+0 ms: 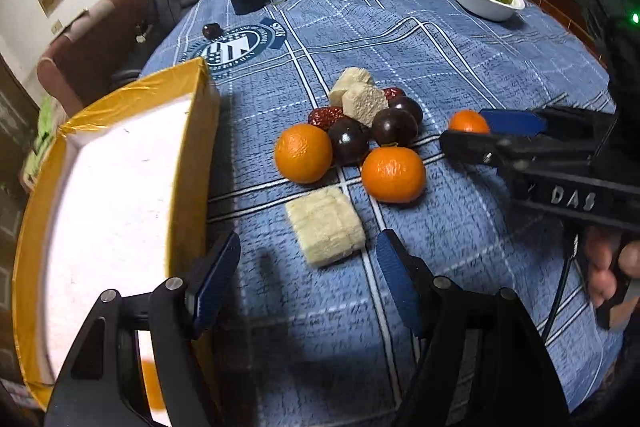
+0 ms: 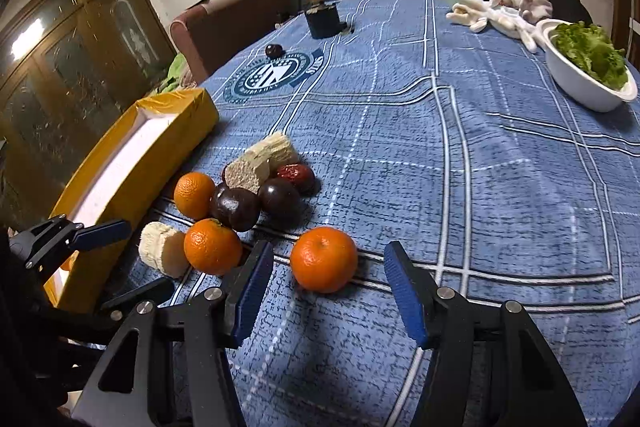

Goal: Organize fruits
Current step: 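Grasp the pale square cake with the left gripper while the right gripper grasps an orange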

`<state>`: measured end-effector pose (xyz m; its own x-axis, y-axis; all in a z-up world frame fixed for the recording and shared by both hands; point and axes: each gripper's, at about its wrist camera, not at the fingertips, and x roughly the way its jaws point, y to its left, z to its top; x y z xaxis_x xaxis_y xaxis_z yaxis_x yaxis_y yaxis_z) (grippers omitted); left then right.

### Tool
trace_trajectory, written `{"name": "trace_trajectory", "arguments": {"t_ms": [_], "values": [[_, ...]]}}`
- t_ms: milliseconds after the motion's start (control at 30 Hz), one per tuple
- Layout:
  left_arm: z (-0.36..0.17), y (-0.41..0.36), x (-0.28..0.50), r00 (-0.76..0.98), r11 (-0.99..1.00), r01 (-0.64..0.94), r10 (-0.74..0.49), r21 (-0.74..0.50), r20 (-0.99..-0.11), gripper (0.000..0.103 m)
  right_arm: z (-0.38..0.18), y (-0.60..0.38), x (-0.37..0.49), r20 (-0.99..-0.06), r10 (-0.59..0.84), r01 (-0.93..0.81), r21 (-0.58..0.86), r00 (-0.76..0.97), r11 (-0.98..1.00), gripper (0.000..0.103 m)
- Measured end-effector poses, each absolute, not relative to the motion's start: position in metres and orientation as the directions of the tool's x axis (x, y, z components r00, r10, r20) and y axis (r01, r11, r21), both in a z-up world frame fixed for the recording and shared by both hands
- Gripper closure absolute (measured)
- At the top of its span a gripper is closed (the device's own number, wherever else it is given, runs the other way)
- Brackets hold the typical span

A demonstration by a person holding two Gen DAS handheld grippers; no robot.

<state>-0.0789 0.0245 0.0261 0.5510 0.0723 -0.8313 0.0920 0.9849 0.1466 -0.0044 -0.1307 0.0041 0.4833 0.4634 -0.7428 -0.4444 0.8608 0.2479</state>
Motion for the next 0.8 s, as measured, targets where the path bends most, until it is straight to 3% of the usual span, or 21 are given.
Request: {"name": "trace_trajectory", "arguments": {"t_ms": [67,133,167,200,300,367,633,800], "values": [[0.023,0.024,-0.075,0.548,0.988,0.080,0.070,0.135,-0.833,0.035,0.004,-0.125,-0.002,-0.744,0.443,-0.447,0.216,0.500,0.868,0.048],[0.021,0.022,-0.075,0.556,0.987,0.078,0.072,0.138,-0.828,0.046,0.003,-0.123,-0.001,-0.745,0.424,-0.450,0.186,0.515,0.874,0.059],[0.020,0.020,-0.074,0.552,0.986,0.080,0.077,0.145,-0.831,0.047,0.002,-0.122,-0.002,-0.742,0.422,-0.459,0.174,0.520,0.871,0.060],[0.019,0.020,-0.073,0.555,0.984,0.076,0.090,0.158,-0.827,0.049,0.002,-0.123,-0.003,-0.737,0.440,-0.470,0.188,0.513,0.863,0.068],[0.019,0.020,-0.073,0.568,0.985,0.069,0.090,0.156,-0.818,0.055,0.002,-0.126,-0.001,-0.731,0.464,-0.470,0.221,0.500,0.855,0.070],[0.022,0.022,-0.072,0.581,0.987,0.064,0.086,0.151,-0.809,0.071,0.002,-0.131,0.000,-0.726,0.483,-0.464,0.252,0.489,0.849,0.070],[0.031,0.019,-0.085,0.593,0.991,0.105,0.007,0.086,-0.805,0.071,0.009,-0.151,-0.004,-0.679,0.580,-0.431,0.403,0.451,0.807,0.070],[0.065,0.034,-0.120,0.661,0.992,0.103,-0.018,0.067,-0.750,0.071,0.030,-0.138,-0.016,-0.648,0.619,-0.462,0.426,0.445,0.778,0.070]]}}
